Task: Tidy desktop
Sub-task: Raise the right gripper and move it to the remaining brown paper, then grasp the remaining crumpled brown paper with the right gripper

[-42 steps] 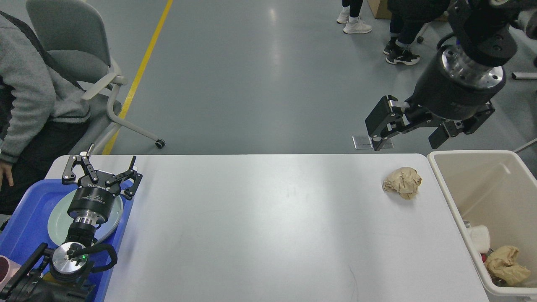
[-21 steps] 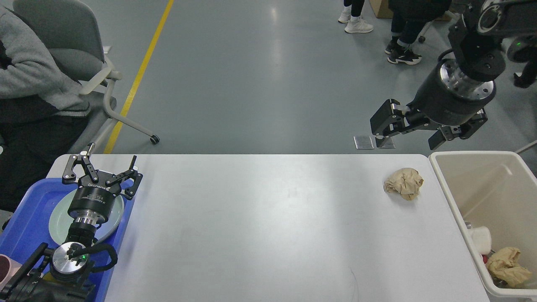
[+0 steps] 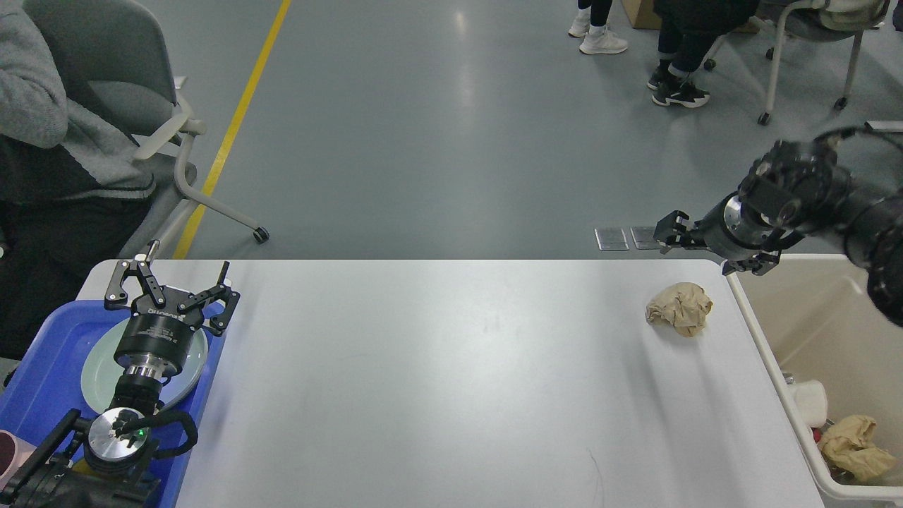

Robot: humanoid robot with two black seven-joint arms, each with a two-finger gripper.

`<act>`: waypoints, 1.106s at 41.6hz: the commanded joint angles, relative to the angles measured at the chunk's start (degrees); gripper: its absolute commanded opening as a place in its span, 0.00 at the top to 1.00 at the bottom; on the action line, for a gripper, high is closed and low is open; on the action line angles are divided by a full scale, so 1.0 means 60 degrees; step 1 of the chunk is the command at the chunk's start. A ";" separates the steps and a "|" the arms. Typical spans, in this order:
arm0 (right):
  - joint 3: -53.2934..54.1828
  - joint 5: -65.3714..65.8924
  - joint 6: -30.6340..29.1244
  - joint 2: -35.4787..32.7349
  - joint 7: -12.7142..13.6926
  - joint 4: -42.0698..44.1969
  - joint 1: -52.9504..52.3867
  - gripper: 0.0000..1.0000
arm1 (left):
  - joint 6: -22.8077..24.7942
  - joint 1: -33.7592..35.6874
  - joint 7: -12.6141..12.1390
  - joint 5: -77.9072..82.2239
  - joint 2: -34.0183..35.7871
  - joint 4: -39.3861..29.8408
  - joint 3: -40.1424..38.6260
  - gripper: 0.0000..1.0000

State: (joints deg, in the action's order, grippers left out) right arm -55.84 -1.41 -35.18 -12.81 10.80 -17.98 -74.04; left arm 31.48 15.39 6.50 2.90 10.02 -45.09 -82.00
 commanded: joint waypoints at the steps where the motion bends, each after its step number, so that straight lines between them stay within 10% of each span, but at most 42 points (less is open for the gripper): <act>1: 0.0429 -0.0073 0.1276 0.0465 0.0002 0.1706 0.1879 0.00 | -0.0002 0.0013 0.0000 0.0000 -0.0001 0.0000 0.0000 0.04; 11: 0.0692 -0.0088 0.3504 0.0553 -0.0042 0.1825 0.2979 0.00 | -0.0016 -0.0001 0.0000 0.0000 -0.0001 0.0000 0.0000 0.04; 46: 0.2201 -0.0088 0.5262 0.1095 -0.0569 0.1854 0.3770 0.00 | -0.0017 0.0013 0.0000 0.0000 -0.0001 0.0000 0.0000 0.04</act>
State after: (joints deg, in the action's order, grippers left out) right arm -42.91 -1.94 -5.39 -6.61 7.38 -6.84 -51.47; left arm 31.38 15.43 6.50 2.90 10.02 -45.09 -82.00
